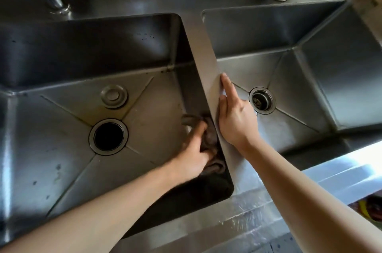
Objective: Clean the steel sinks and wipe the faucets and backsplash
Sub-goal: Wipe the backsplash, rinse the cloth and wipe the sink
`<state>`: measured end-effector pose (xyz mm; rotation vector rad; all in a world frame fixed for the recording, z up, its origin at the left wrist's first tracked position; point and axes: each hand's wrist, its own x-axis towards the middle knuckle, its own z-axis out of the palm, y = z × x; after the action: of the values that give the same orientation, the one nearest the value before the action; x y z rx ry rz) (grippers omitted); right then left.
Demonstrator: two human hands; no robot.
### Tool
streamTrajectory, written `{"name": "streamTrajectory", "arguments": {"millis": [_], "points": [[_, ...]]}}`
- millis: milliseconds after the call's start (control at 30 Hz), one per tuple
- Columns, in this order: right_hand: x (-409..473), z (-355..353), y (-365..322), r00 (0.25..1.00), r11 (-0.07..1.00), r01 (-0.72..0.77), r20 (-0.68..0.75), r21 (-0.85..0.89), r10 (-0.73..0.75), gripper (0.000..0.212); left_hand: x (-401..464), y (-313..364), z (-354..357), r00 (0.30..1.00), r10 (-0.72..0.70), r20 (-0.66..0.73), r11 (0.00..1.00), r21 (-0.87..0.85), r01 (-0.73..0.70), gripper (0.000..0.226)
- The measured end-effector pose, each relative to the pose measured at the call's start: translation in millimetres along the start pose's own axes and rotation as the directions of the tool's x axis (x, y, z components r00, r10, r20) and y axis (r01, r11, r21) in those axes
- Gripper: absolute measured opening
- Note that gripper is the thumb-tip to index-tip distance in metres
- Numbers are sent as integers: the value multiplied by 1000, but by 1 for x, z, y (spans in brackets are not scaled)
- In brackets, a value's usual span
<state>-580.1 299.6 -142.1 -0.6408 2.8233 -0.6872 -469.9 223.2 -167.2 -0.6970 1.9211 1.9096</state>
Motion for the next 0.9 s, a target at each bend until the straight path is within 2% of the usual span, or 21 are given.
{"name": "streamTrajectory", "arguments": {"millis": [100, 200, 300, 400, 533, 667, 767, 833, 900], "points": [[-3, 0, -2, 999, 999, 20, -32, -45, -21, 50, -27, -8, 15, 989, -26, 148, 996, 85, 14, 55], [-3, 0, -3, 997, 998, 34, -66, -53, -37, 54, -21, -10, 9, 975, -15, 220, 993, 118, -11, 60], [-2, 0, -2, 997, 998, 32, -68, -46, -35, 57, 4, -13, 2, 986, -54, 161, 998, -29, 59, 59], [0, 0, 0, 997, 998, 45, -67, -51, -48, 58, 35, -19, -6, 996, -56, 74, 995, -82, 62, 68], [2, 2, 0, 996, 998, 33, -75, -55, -37, 57, 70, -28, -30, 1000, 8, 14, 992, -128, -6, 41], [0, 4, 1, 995, 997, 51, -78, -56, -55, 56, 76, -30, -28, 999, -34, -41, 994, -109, 30, 35], [0, 5, 0, 994, 996, 33, -100, -85, -41, 57, 52, -39, -15, 983, -96, 158, 995, -5, 98, 41], [-1, 5, -1, 992, 995, 31, -117, -93, -42, 56, 30, -45, -6, 942, -159, 296, 982, 143, 121, 60], [-2, 4, -2, 991, 996, 28, -125, -85, -39, 54, 18, -50, 0, 914, -211, 346, 969, 197, 150, 67]]}}
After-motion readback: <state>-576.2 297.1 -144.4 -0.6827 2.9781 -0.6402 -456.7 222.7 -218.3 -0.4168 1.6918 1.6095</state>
